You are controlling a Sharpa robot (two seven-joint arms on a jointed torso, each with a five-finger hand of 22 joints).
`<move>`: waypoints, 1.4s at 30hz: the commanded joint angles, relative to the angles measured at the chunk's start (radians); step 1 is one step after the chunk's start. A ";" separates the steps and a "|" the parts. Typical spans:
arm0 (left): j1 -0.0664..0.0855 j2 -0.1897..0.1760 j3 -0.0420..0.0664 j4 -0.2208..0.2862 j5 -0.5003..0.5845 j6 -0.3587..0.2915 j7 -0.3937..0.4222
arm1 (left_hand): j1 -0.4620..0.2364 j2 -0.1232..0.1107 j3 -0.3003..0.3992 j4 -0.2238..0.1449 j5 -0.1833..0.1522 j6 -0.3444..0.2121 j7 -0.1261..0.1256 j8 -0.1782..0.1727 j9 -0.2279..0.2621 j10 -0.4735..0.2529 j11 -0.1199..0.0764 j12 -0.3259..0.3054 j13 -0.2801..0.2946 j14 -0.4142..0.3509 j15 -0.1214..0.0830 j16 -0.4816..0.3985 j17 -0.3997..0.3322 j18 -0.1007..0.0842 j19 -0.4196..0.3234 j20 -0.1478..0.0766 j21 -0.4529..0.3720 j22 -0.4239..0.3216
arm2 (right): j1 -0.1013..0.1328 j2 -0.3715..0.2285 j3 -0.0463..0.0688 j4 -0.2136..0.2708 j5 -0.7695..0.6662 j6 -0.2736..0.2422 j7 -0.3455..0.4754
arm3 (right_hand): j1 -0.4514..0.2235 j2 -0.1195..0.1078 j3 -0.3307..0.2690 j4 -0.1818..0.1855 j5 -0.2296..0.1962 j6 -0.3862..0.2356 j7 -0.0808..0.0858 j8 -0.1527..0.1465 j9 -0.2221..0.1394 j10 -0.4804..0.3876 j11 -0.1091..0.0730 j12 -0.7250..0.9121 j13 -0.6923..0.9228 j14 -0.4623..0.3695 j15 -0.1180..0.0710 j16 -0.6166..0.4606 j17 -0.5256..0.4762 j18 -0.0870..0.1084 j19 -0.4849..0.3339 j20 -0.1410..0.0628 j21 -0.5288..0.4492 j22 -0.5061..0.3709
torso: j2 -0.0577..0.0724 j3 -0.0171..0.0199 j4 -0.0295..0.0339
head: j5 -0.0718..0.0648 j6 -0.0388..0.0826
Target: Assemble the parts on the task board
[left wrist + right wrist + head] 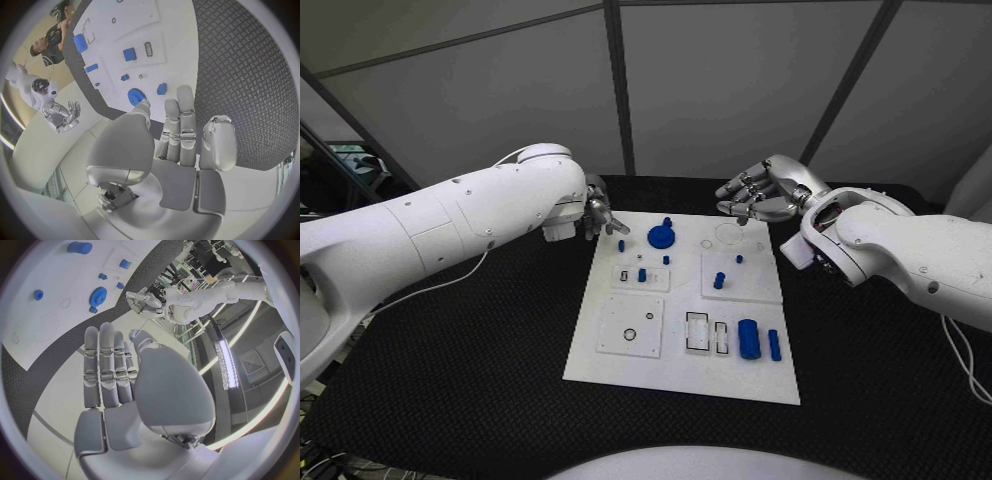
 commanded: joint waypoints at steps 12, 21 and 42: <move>-0.001 0.046 -0.006 -0.068 -0.016 0.066 0.040 | -0.041 0.017 -0.051 0.005 0.002 0.022 0.001 -0.010 -0.030 0.000 -0.002 0.017 0.005 0.006 0.006 -0.003 0.003 0.005 0.007 0.003 0.006 0.043 | 0.002 0.006 0.001 0.002 -0.002 0.001 0.005 | -0.011 0.000 0.005 0.002 0.003 -0.008 -0.002 0.001 0.000 -0.006 0.003 0.006 0.001 -0.009 -0.001 0.005 0.001 0.010 -0.007 0.001 -0.007 0.001 | -0.001 0.0006 0.0007 | -0.002 -0.005; -0.009 0.069 -0.011 -0.101 -0.016 0.091 0.048 | -0.015 0.034 -0.057 -0.004 0.003 0.039 -0.004 -0.010 -0.043 0.007 -0.006 0.028 0.009 0.007 0.003 -0.003 0.004 0.003 0.014 0.000 0.013 0.053 | 0.002 0.008 0.001 0.001 -0.002 0.003 0.005 | -0.011 0.000 0.005 0.002 0.003 -0.008 -0.002 0.001 0.000 -0.006 0.003 0.006 0.001 -0.009 -0.001 0.005 0.001 0.010 -0.007 0.001 -0.007 0.001 | -0.001 0.0002 0.0005 | -0.002 -0.009; -0.020 0.084 -0.012 -0.127 -0.017 0.105 0.057 | 0.045 0.064 -0.044 -0.019 0.005 0.060 -0.008 -0.016 -0.061 0.010 -0.010 0.031 0.004 0.008 -0.001 -0.004 0.005 0.001 0.017 -0.002 0.017 0.060 | 0.002 0.012 0.001 0.000 -0.002 0.005 0.005 | -0.011 0.000 0.006 0.002 0.004 -0.009 -0.001 0.001 0.000 -0.008 0.003 0.006 0.001 -0.010 -0.001 0.004 0.001 0.010 -0.007 0.001 -0.007 0.001 | -0.003 0.0016 0.0006 | -0.001 -0.012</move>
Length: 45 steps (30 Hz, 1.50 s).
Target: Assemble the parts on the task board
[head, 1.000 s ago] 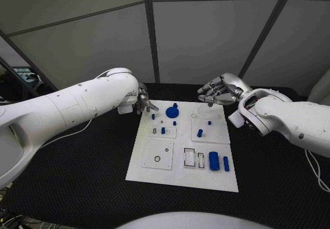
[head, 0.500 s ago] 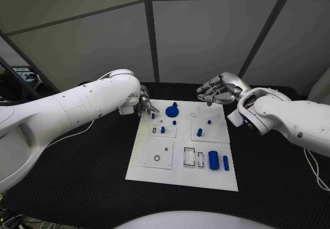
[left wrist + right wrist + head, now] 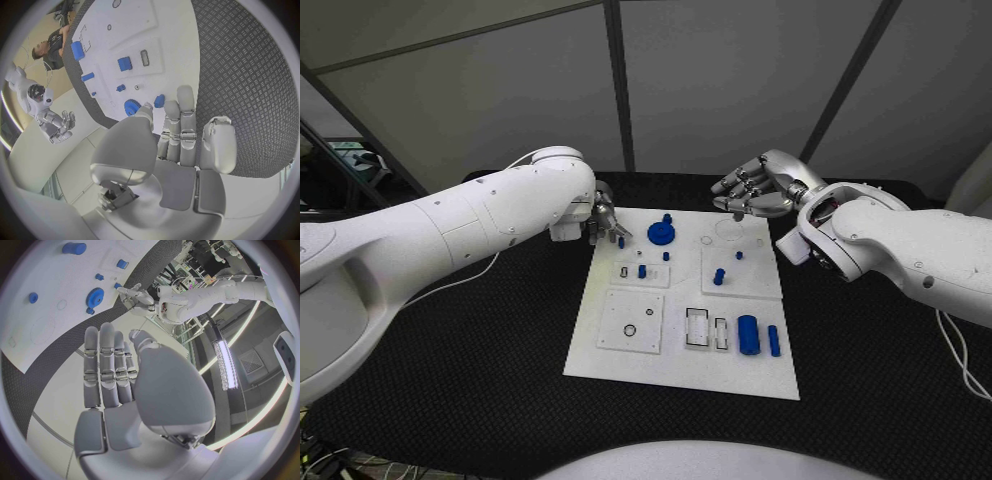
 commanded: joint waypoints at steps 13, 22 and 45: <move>0.000 0.008 0.000 -0.003 -0.008 -0.003 0.035 | 0.060 0.025 0.027 -0.024 0.005 0.020 -0.006 -0.006 -0.010 0.004 -0.007 0.007 -0.003 0.005 -0.007 -0.004 0.002 0.001 0.007 -0.001 0.003 0.064 | 0.002 0.005 0.001 -0.002 -0.002 0.005 0.005 | -0.011 0.000 0.006 0.002 0.004 -0.006 0.002 0.001 0.000 -0.004 0.000 0.006 0.002 -0.007 0.003 0.004 0.001 0.010 -0.007 0.001 -0.003 0.001 | 0.000 -0.0002 -0.0004 | 0.000 -0.002; -0.001 0.009 0.000 -0.007 0.007 -0.009 0.050 | 0.157 0.066 0.107 -0.084 -0.048 0.018 -0.010 -0.014 -0.020 0.000 -0.012 -0.003 -0.012 0.004 -0.011 -0.005 0.003 0.001 0.008 -0.006 0.004 0.068 | 0.002 0.005 0.001 -0.004 -0.002 0.006 0.005 | -0.011 0.000 0.006 0.002 0.004 -0.006 0.002 0.001 0.000 -0.004 0.000 0.006 0.002 -0.007 0.003 0.004 0.001 0.010 -0.007 0.001 -0.003 0.001 | 0.000 0.0002 -0.0001 | -0.001 -0.003; -0.001 -0.114 0.001 0.162 0.109 -0.119 0.038 | 0.015 -0.083 0.680 -0.242 -0.039 0.004 -0.008 0.055 0.070 0.036 -0.015 -0.017 -0.045 0.004 -0.012 -0.010 0.004 -0.001 0.015 -0.007 0.006 0.087 | 0.002 0.003 0.001 -0.009 -0.002 0.007 0.004 | -0.012 0.001 0.009 0.003 0.006 -0.007 0.002 0.001 0.000 -0.005 0.000 0.007 0.002 -0.007 0.003 0.004 0.002 0.010 -0.007 0.002 -0.004 0.001 | -0.003 0.0006 0.0021 | -0.002 -0.006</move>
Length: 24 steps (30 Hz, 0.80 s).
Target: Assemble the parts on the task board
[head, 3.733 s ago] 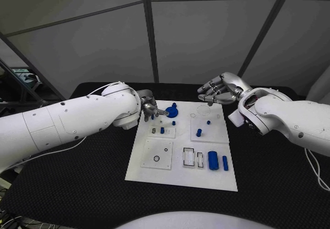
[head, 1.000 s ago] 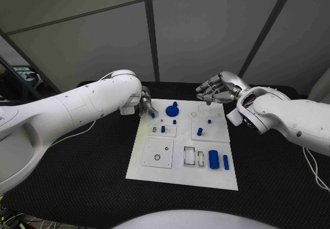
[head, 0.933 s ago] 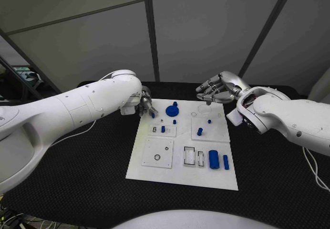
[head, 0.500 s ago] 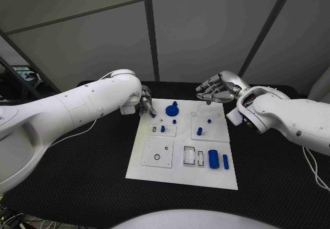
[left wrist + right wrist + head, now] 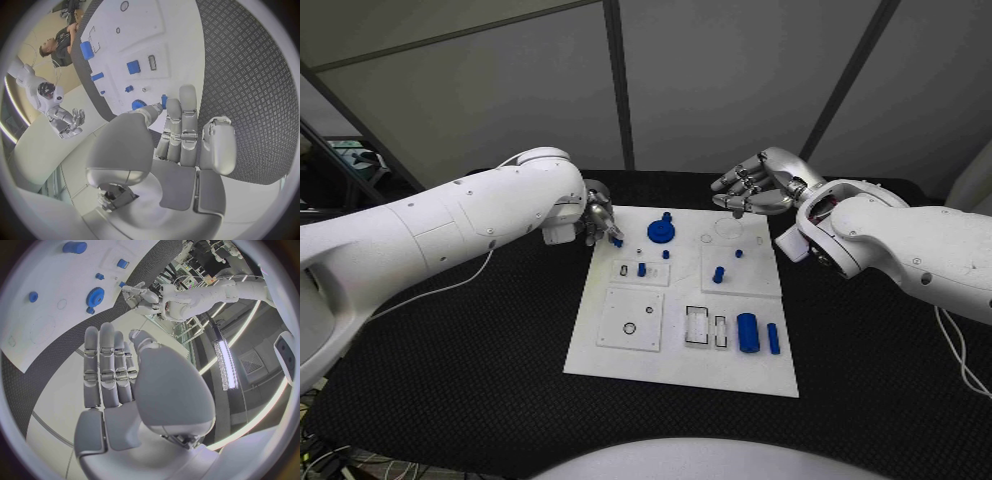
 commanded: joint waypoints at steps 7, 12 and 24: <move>0.001 -0.096 0.000 0.174 0.063 -0.144 -0.028 | -0.051 -0.028 0.180 -0.134 0.017 -0.005 -0.014 0.033 0.048 0.027 -0.004 0.017 0.014 0.001 -0.012 -0.006 0.002 -0.002 0.011 -0.003 0.009 0.093 | 0.002 -0.003 0.001 -0.003 -0.002 0.005 0.005 | -0.013 0.001 0.005 -0.001 0.006 -0.007 0.003 0.001 0.000 -0.006 0.000 0.007 0.001 -0.007 0.003 0.004 0.001 0.010 -0.007 0.002 -0.004 0.002 | 0.001 -0.0001 -0.0001 | 0.004 -0.001; -0.006 -0.132 -0.001 0.243 0.065 -0.187 -0.043 | -0.065 -0.036 0.200 -0.141 0.020 -0.005 -0.016 0.043 0.060 0.035 -0.006 0.022 0.019 0.001 -0.014 -0.006 0.002 -0.003 0.012 -0.005 0.009 0.095 | 0.002 -0.003 0.001 -0.004 -0.002 0.005 0.005 | -0.013 0.001 0.005 -0.001 0.006 -0.007 0.003 0.001 0.000 -0.006 0.000 0.007 0.001 -0.007 0.003 0.004 0.001 0.010 -0.007 0.002 -0.004 0.002 | 0.001 0.0004 -0.0016 | 0.007 -0.002; -0.049 -0.160 -0.005 0.313 0.017 -0.268 -0.071 | -0.080 -0.047 0.220 -0.150 0.024 -0.003 -0.020 0.057 0.075 0.053 -0.010 0.044 0.042 0.002 -0.016 -0.007 0.002 -0.004 0.017 -0.007 0.014 0.101 | 0.002 -0.005 0.000 -0.004 -0.002 0.006 0.004 | -0.013 0.001 0.005 -0.001 0.006 -0.007 0.003 0.001 0.000 -0.006 0.000 0.007 0.001 -0.007 0.003 0.004 0.001 0.010 -0.007 0.002 -0.004 0.002 | 0.001 0.0004 -0.0022 | 0.008 -0.004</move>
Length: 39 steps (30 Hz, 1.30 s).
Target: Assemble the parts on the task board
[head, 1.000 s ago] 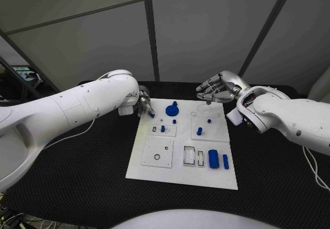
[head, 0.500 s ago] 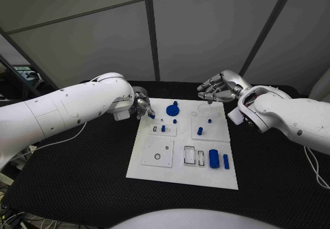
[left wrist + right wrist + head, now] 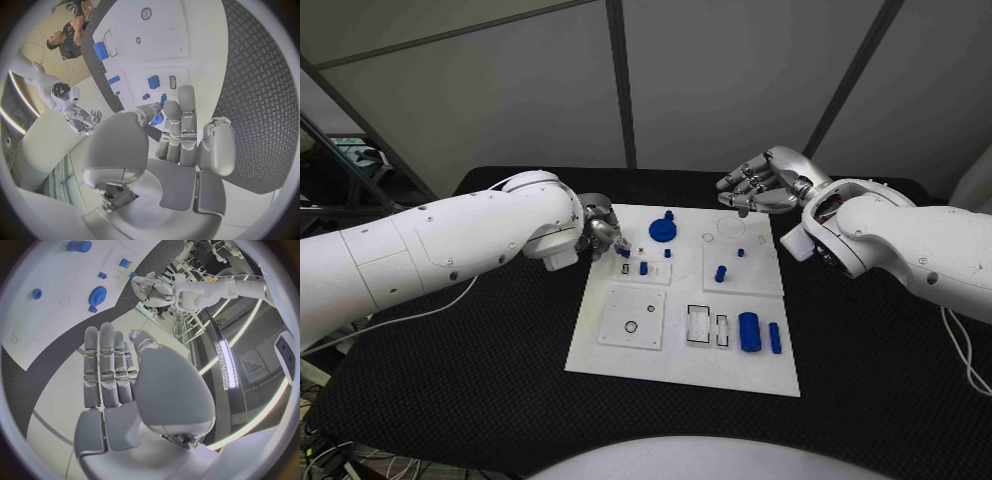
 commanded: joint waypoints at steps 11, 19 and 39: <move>-0.031 0.002 -0.004 0.024 -0.106 -0.039 -0.027 | -0.027 -0.009 0.130 -0.116 0.008 0.003 -0.011 0.016 0.037 0.014 -0.004 0.007 0.000 0.001 -0.009 -0.007 0.001 -0.004 0.011 -0.001 0.007 0.102 | 0.002 0.000 0.001 0.002 -0.002 0.006 0.004 | -0.009 -0.003 0.005 -0.001 0.006 -0.007 0.003 0.001 0.000 -0.006 0.000 0.007 0.001 -0.007 0.003 0.004 0.001 0.010 -0.007 0.002 -0.004 0.002 | 0.002 -0.0008 -0.0006 | 0.002 0.000; -0.035 0.003 -0.009 0.031 -0.123 -0.005 -0.038 | -0.036 -0.013 0.137 -0.119 0.010 0.002 -0.014 0.026 0.048 0.016 -0.007 0.001 -0.008 0.001 -0.010 -0.007 0.001 -0.005 0.011 -0.002 0.007 0.104 | 0.002 -0.001 0.001 0.002 -0.002 0.006 0.004 | -0.009 -0.003 0.005 -0.001 0.006 -0.007 0.003 0.001 0.000 -0.006 0.000 0.007 0.001 -0.007 0.003 0.004 0.001 0.010 -0.007 0.002 -0.004 0.002 | 0.001 -0.0006 -0.0002 | 0.003 0.000; -0.036 -0.003 -0.011 0.043 -0.151 0.045 -0.050 | -0.050 -0.022 0.153 -0.127 0.023 -0.003 -0.018 0.045 0.073 0.016 -0.010 -0.023 -0.039 0.002 -0.013 -0.007 0.001 -0.005 0.012 -0.005 0.006 0.105 | 0.002 -0.001 0.001 0.002 -0.002 0.007 0.004 | -0.009 -0.003 0.005 -0.001 0.006 -0.007 0.003 0.001 0.000 -0.006 0.000 0.007 0.001 -0.007 0.003 0.004 0.001 0.010 -0.007 0.002 -0.004 0.002 | 0.001 -0.0008 -0.0004 | 0.008 -0.004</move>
